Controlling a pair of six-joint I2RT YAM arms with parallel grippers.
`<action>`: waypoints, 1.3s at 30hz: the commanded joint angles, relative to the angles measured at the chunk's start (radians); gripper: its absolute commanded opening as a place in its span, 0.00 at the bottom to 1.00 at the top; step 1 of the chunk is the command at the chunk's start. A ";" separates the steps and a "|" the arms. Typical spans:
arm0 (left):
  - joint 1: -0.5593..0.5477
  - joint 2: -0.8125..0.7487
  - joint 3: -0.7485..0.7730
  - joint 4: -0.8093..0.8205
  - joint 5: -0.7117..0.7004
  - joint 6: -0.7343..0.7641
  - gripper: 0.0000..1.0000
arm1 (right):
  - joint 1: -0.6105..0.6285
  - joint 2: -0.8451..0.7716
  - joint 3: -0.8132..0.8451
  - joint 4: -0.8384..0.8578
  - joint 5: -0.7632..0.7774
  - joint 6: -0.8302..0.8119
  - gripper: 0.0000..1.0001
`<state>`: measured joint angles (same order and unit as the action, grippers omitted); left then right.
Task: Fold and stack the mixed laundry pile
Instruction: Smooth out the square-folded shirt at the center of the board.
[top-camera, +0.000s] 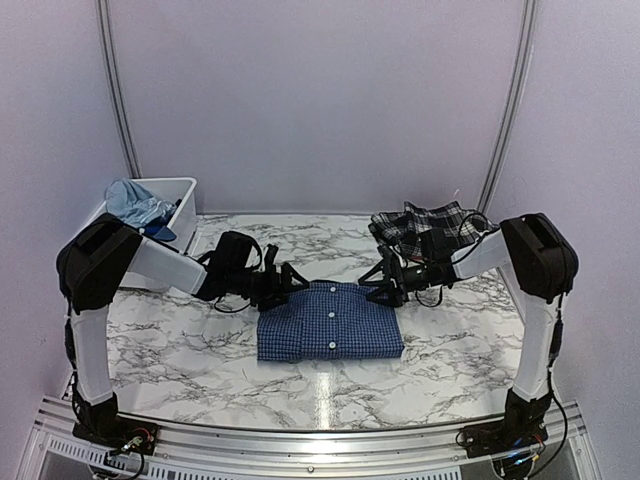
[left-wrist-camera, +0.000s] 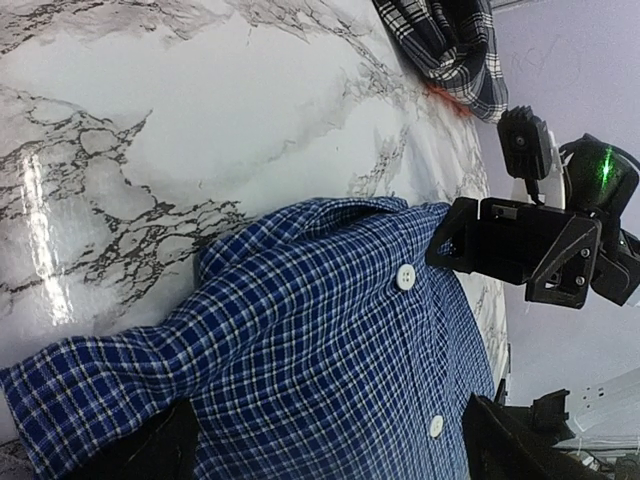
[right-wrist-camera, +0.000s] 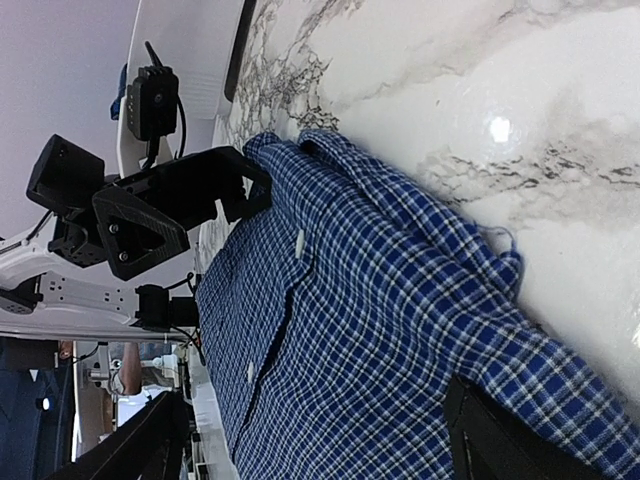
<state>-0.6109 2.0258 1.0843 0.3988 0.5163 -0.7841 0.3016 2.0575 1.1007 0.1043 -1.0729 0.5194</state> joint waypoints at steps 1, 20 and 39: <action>0.016 -0.027 -0.081 0.002 0.000 0.002 0.95 | 0.002 -0.010 -0.012 -0.006 0.008 -0.011 0.88; -0.236 -0.272 -0.253 0.082 0.040 -0.069 0.98 | 0.298 -0.306 -0.457 0.470 0.015 0.426 0.91; -0.268 -0.529 -0.275 -0.335 -0.358 0.334 0.99 | 0.090 -0.562 -0.464 -0.001 0.026 0.123 0.89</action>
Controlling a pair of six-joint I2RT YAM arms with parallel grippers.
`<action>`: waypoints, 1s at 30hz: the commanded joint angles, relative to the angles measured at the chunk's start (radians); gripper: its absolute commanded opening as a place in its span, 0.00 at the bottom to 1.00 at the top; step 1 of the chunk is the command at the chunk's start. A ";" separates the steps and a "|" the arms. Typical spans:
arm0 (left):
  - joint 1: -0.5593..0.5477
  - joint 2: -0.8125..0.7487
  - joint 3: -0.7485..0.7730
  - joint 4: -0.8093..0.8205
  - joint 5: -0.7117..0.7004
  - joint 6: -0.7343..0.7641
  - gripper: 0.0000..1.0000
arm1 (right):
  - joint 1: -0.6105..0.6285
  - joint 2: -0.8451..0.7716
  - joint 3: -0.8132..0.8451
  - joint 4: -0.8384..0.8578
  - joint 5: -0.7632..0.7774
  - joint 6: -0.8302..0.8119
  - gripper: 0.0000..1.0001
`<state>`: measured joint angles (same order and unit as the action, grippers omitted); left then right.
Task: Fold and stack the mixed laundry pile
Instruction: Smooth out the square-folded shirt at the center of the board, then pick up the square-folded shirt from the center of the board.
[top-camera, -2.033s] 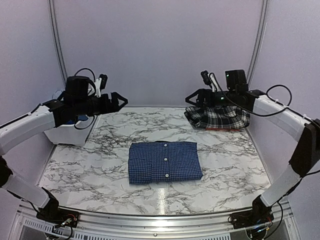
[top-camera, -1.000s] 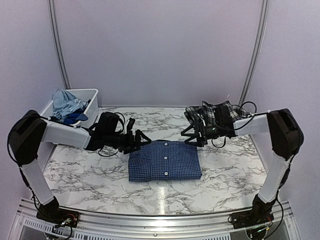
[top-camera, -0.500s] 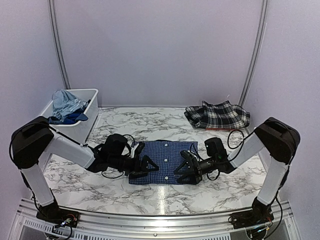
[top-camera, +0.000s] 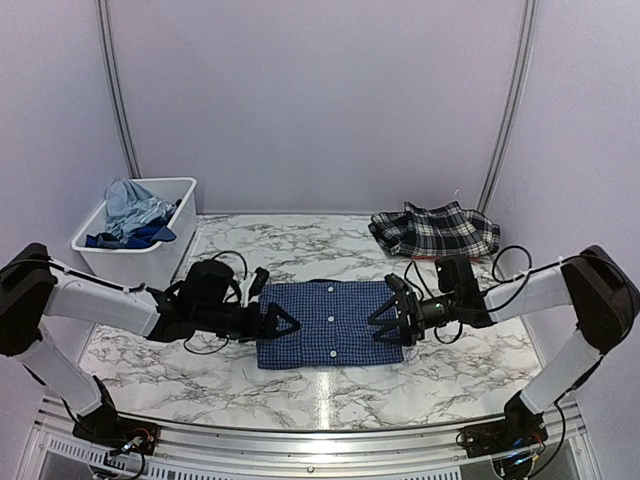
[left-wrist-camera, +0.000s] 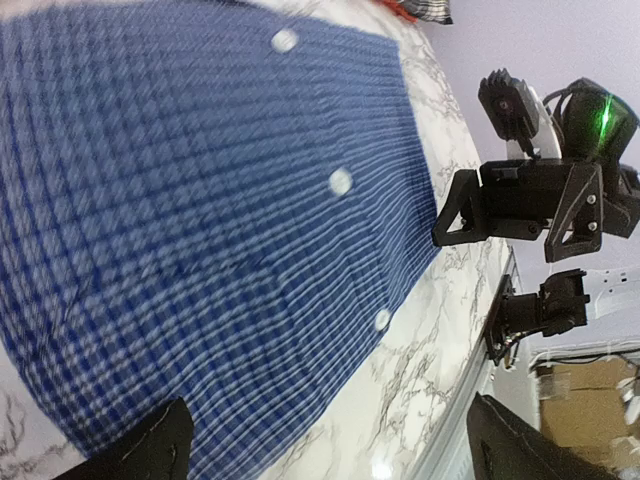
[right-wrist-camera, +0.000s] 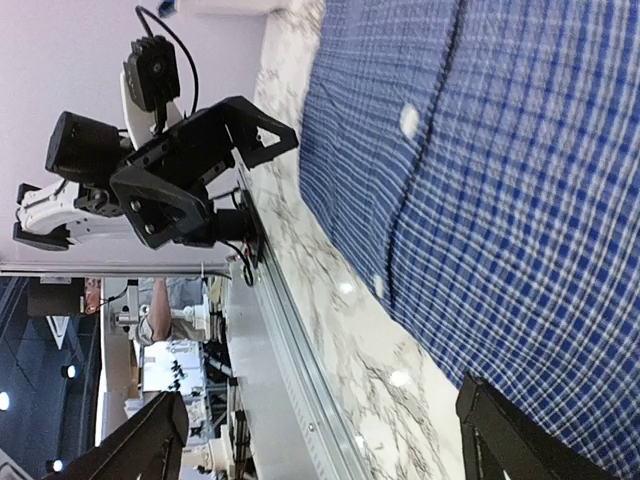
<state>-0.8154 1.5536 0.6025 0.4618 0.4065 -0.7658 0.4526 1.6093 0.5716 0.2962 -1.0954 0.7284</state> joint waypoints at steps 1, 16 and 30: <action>-0.094 -0.044 0.270 -0.465 -0.304 0.377 0.99 | -0.081 -0.144 0.068 -0.209 0.053 -0.088 0.89; -0.405 0.535 0.985 -0.726 -0.449 1.081 0.54 | -0.337 -0.229 0.049 -0.371 0.097 -0.124 0.87; -0.443 0.883 1.265 -0.777 -0.465 1.116 0.30 | -0.373 -0.195 0.005 -0.400 0.119 -0.144 0.87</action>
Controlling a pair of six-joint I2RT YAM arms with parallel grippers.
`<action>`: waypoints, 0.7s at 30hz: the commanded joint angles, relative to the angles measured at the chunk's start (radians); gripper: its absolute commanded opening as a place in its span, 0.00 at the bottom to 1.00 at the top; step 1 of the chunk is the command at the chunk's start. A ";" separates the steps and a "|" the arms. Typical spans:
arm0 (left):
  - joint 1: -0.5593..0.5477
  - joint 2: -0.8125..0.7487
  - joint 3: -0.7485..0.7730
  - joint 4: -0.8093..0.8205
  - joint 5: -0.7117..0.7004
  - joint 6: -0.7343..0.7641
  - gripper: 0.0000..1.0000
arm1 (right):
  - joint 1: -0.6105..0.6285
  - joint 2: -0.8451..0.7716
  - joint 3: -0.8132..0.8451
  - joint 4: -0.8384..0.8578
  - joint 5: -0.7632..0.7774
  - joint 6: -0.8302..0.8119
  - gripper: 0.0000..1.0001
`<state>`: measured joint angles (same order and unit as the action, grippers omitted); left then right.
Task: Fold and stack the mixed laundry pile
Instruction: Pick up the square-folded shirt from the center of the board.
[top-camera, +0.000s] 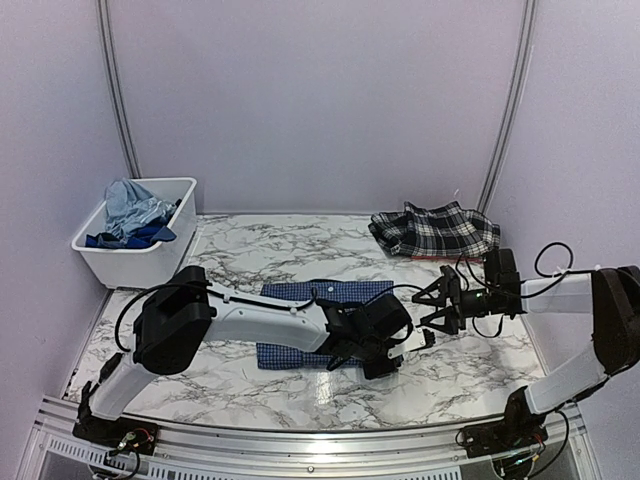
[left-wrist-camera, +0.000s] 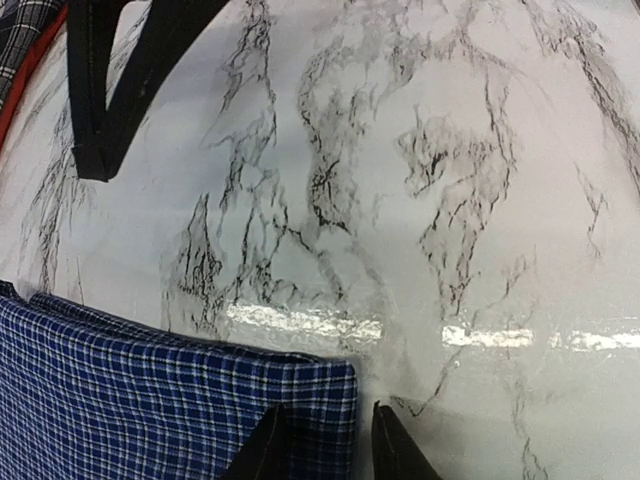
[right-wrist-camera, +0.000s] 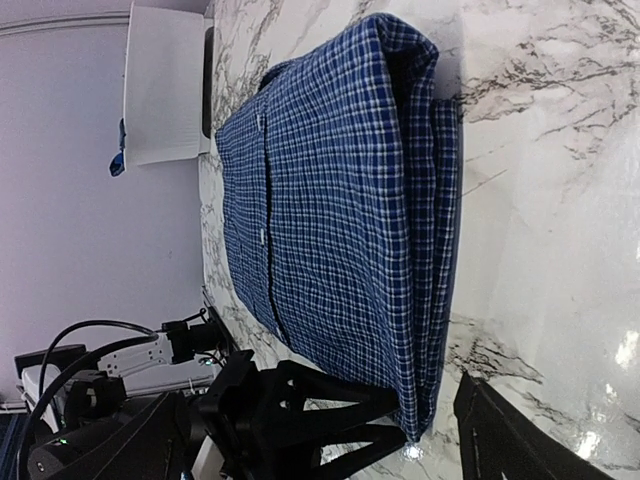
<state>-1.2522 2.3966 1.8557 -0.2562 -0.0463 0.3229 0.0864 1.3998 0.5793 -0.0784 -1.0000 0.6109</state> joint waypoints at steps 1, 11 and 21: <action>-0.007 0.037 0.010 -0.059 -0.007 0.030 0.25 | -0.005 0.018 -0.007 -0.034 0.027 -0.031 0.87; 0.037 -0.177 -0.063 0.054 0.070 -0.077 0.00 | 0.106 0.064 -0.094 0.173 0.001 0.159 0.97; 0.042 -0.232 -0.089 0.075 0.099 -0.078 0.00 | 0.182 0.163 -0.136 0.554 -0.001 0.490 0.98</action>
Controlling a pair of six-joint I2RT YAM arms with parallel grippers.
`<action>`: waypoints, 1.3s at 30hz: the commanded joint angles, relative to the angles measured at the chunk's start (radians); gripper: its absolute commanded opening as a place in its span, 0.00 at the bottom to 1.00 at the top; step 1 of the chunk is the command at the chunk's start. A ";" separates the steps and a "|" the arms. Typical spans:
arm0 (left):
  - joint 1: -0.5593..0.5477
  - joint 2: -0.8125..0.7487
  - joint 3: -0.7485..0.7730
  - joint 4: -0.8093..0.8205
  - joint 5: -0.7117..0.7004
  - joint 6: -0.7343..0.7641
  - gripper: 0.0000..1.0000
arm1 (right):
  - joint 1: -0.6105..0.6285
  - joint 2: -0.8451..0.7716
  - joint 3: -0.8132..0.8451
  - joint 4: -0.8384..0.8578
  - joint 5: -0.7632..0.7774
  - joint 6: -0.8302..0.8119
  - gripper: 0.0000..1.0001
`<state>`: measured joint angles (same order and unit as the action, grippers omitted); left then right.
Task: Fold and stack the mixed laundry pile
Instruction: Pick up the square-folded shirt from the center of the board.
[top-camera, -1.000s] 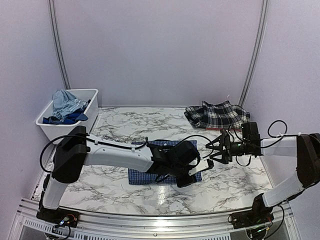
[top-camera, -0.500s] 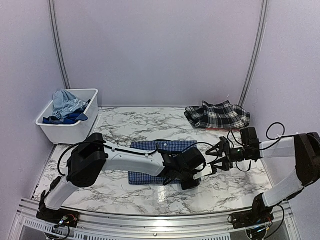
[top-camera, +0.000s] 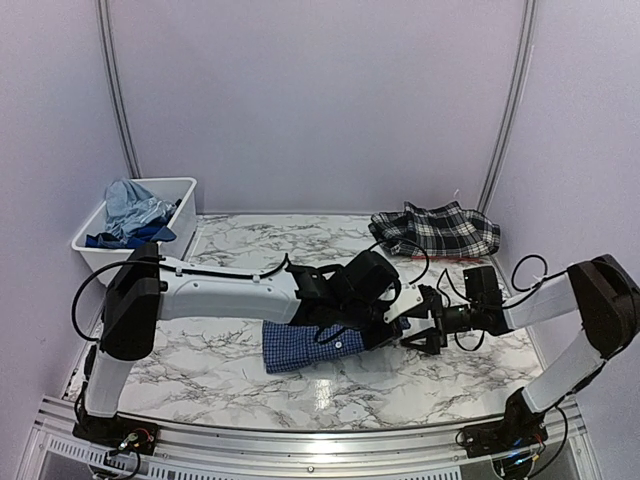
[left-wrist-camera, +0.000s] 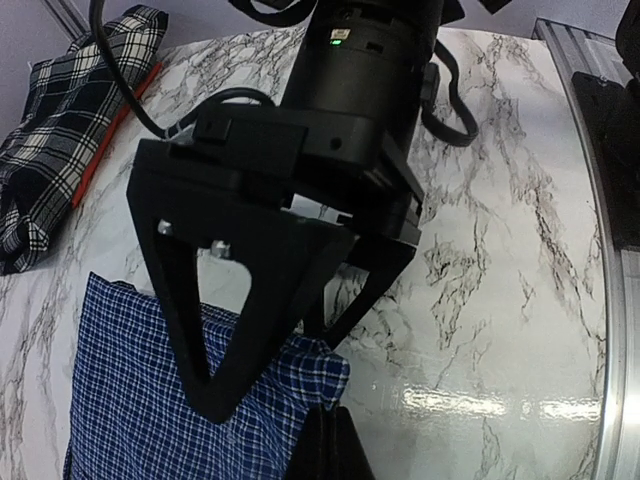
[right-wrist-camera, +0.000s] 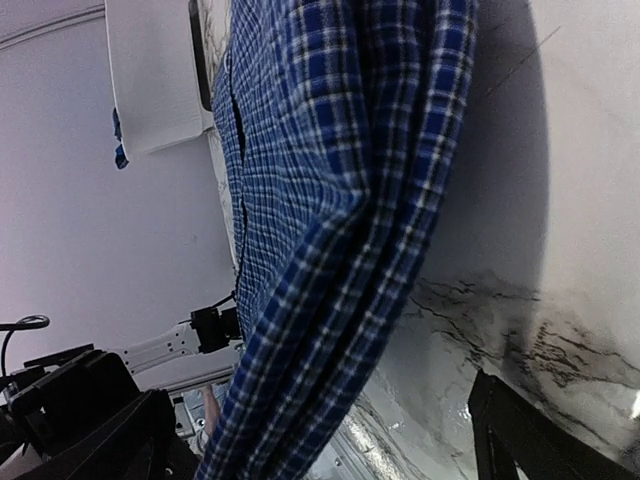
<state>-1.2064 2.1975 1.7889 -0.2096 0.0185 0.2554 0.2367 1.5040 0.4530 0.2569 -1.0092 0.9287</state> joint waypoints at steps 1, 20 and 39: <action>-0.004 -0.038 -0.025 0.030 0.037 -0.010 0.00 | 0.038 0.087 -0.006 0.263 0.017 0.202 0.96; -0.005 -0.113 -0.137 0.090 0.097 0.000 0.00 | 0.114 0.454 0.272 0.245 0.037 0.151 0.24; 0.082 -0.498 -0.521 0.122 -0.180 -0.302 0.99 | 0.003 0.117 0.638 -1.056 0.622 -0.772 0.00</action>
<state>-1.1351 1.7683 1.3342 -0.1024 -0.0883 0.0238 0.2974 1.6955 1.0164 -0.4995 -0.6239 0.3752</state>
